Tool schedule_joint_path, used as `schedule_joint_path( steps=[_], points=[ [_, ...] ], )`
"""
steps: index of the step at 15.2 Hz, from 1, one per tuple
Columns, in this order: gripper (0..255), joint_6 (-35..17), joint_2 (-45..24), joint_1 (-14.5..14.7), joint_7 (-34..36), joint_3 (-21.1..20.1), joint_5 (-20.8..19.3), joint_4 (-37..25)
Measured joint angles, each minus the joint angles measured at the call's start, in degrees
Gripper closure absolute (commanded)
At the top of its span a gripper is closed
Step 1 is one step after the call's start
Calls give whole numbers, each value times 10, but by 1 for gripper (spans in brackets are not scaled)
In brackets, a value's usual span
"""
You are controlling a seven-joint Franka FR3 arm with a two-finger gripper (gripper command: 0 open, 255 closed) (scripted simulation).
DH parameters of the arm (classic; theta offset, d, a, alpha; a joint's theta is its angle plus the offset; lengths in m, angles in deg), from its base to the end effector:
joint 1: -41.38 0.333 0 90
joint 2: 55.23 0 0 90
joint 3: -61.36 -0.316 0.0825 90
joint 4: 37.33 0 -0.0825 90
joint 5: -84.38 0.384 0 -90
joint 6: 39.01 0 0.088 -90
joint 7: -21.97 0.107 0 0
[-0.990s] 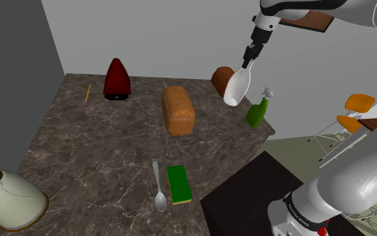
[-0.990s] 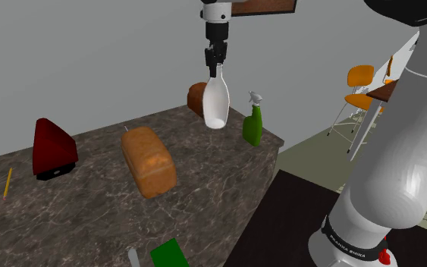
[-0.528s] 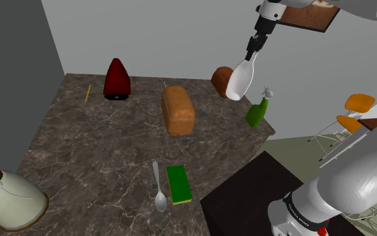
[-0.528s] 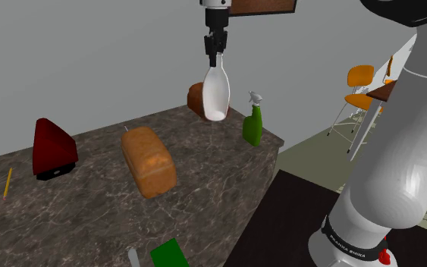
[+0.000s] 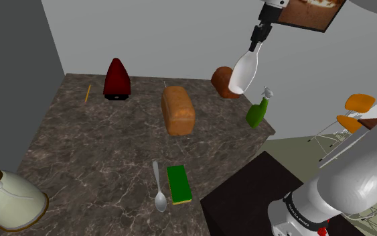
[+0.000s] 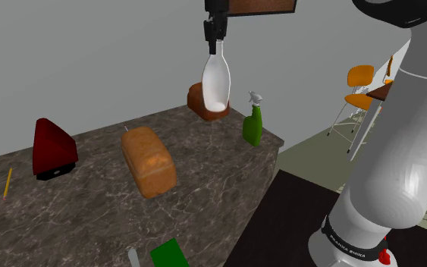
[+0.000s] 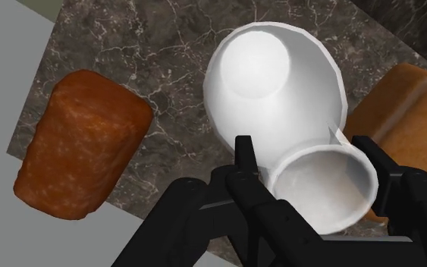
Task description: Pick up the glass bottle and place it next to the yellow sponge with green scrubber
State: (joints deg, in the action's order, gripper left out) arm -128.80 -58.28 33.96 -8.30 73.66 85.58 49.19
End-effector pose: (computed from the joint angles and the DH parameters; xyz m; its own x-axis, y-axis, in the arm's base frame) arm 0.5391 -0.1872 0.6236 0.9830 0.1835 0.0092 0.1836 -0.9830 -0.0057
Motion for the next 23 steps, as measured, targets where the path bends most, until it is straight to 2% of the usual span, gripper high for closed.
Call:
schedule_joint_path(
  steps=[14,20,23],
  points=[
    [255,130,-52,-8,-5,4,12,-181],
    [255,205,-103,-20,-10,8,26,-305],
    [255,253,-142,-31,-13,10,38,-392]
  ],
)
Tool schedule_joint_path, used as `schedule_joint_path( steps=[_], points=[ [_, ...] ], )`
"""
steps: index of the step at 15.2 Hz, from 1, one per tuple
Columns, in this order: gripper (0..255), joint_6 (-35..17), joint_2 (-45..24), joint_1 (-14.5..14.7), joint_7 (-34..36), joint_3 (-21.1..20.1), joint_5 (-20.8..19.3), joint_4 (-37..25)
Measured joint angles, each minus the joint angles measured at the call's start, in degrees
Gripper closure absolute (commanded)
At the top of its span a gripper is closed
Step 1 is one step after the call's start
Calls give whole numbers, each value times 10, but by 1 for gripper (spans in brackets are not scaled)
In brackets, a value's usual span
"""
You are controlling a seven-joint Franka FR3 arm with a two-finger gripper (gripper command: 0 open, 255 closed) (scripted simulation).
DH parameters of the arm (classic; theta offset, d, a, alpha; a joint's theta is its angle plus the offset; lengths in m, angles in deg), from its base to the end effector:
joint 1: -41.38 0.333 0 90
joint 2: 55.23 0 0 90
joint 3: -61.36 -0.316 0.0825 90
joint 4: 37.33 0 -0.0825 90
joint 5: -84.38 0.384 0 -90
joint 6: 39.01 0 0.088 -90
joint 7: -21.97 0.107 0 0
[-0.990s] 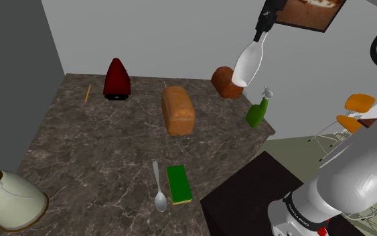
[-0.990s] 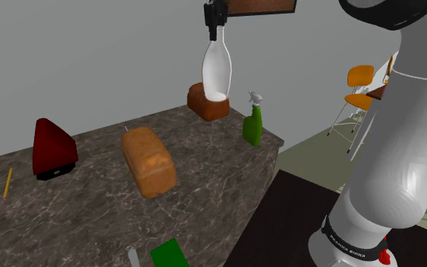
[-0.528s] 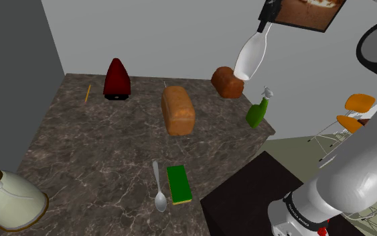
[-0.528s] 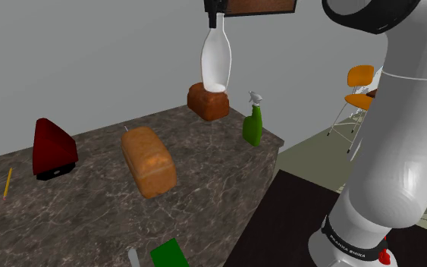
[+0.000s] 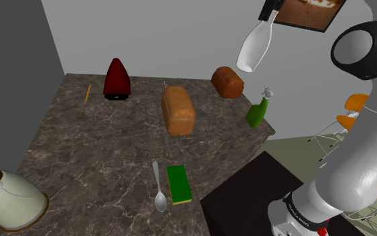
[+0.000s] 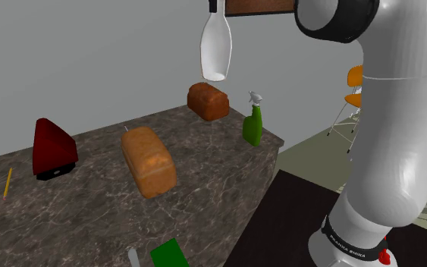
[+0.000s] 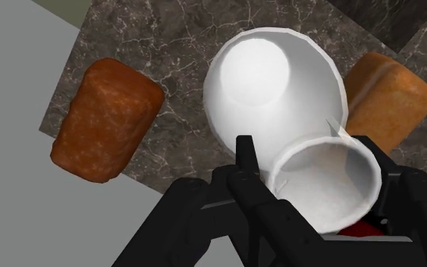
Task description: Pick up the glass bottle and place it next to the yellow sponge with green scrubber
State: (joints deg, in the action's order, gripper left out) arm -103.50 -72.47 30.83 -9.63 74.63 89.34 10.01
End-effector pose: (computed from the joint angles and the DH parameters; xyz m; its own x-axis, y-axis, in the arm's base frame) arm 0.5379 -0.1877 0.7456 0.9832 0.1825 0.0093 0.1825 -0.9832 -0.0058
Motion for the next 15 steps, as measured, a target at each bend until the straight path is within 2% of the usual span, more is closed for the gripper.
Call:
schedule_joint_path(
  steps=[1,2,6,11,15],
  points=[
    [255,16,-15,-5,-1,0,5,-31],
    [255,10,-5,3,6,-1,1,-14],
    [255,-61,84,56,55,-18,-25,143],
    [255,-119,150,103,127,-51,-41,265],
    [255,-154,182,130,179,-77,-46,332]
  ],
)
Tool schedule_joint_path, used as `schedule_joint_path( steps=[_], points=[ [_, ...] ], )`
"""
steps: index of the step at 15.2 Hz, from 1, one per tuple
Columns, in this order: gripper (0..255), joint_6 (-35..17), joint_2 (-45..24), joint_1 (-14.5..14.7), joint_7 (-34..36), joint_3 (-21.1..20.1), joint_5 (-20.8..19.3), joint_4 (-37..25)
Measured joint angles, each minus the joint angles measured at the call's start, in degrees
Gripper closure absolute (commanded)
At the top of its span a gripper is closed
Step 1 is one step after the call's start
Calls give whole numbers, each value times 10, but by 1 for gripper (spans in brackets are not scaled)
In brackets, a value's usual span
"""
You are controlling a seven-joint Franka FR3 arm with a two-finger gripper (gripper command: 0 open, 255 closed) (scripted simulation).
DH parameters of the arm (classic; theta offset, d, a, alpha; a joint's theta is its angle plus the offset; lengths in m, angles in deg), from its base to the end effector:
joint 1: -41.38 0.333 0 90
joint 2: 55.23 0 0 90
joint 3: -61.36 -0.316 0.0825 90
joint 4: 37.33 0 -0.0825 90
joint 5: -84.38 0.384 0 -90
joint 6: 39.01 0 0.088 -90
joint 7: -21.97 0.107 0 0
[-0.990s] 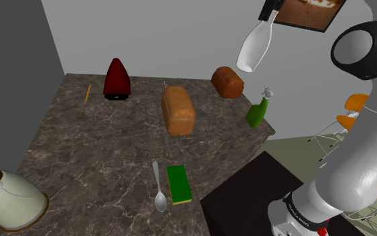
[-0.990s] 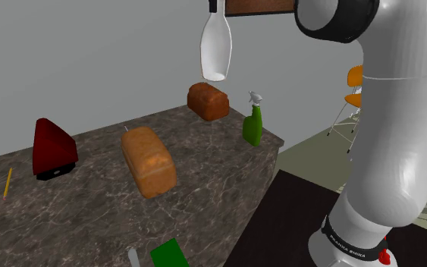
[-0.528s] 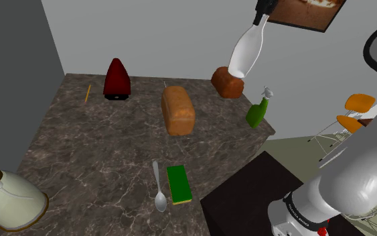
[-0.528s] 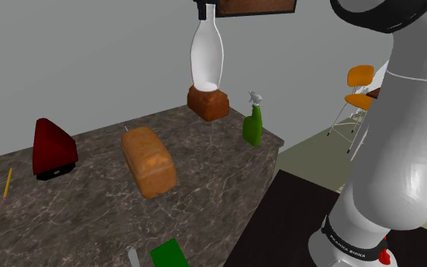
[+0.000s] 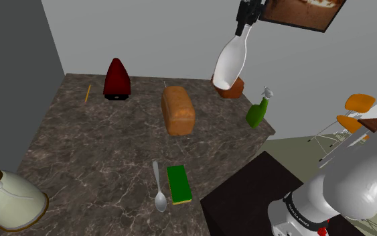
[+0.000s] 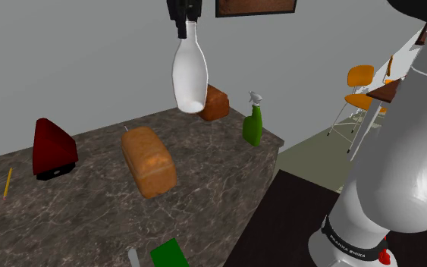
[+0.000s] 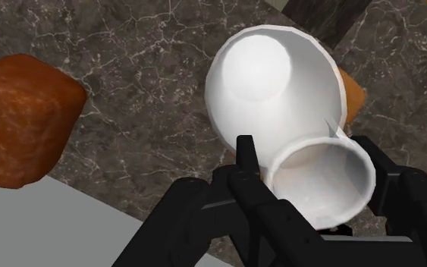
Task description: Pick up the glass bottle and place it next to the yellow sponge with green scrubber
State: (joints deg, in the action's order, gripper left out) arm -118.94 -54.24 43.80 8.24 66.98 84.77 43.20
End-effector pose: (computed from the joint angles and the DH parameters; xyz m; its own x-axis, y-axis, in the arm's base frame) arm 0.5276 -0.0293 0.6948 0.9829 0.1839 0.0085 0.1840 -0.9829 -0.0065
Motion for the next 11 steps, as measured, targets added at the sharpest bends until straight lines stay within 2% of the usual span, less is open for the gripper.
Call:
schedule_joint_path(
  steps=[4,11],
  points=[
    [255,-41,29,27,56,-30,-1,70],
    [255,-90,39,68,147,-79,1,128]
  ],
)
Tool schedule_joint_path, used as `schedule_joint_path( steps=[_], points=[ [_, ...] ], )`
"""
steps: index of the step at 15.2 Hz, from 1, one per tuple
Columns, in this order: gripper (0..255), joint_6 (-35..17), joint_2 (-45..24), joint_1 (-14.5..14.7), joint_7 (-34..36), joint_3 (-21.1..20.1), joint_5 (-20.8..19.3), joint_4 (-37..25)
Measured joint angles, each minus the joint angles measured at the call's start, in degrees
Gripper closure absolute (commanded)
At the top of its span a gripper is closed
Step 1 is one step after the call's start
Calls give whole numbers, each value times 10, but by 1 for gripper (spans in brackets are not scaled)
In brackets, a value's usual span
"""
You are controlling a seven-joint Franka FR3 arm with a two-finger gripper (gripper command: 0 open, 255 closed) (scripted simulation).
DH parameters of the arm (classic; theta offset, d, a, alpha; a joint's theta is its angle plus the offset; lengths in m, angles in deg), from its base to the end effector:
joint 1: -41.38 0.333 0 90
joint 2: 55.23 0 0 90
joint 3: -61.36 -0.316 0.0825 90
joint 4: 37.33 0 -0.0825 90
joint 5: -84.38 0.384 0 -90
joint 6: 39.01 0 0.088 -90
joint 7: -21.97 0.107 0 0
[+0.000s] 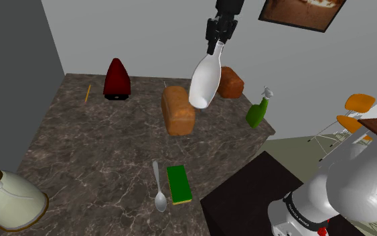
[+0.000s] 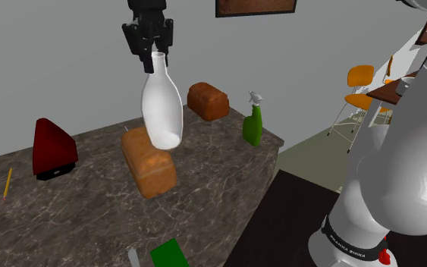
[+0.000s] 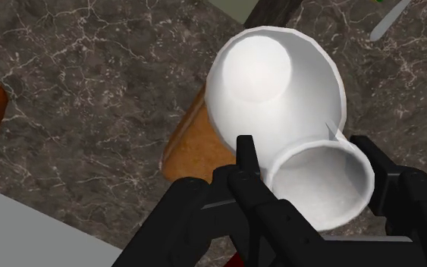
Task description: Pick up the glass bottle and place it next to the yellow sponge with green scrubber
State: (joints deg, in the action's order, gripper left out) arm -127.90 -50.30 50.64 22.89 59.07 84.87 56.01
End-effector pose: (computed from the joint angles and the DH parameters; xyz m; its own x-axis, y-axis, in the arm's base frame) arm 0.5145 0.1071 0.6417 0.9828 0.1845 0.0082 0.1846 -0.9828 -0.0052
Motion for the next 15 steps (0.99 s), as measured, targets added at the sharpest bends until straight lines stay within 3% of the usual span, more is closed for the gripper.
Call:
schedule_joint_path(
  steps=[3,15],
  points=[
    [255,-25,-4,18,40,-22,1,21],
    [255,-88,-82,92,192,-100,-11,6]
  ],
)
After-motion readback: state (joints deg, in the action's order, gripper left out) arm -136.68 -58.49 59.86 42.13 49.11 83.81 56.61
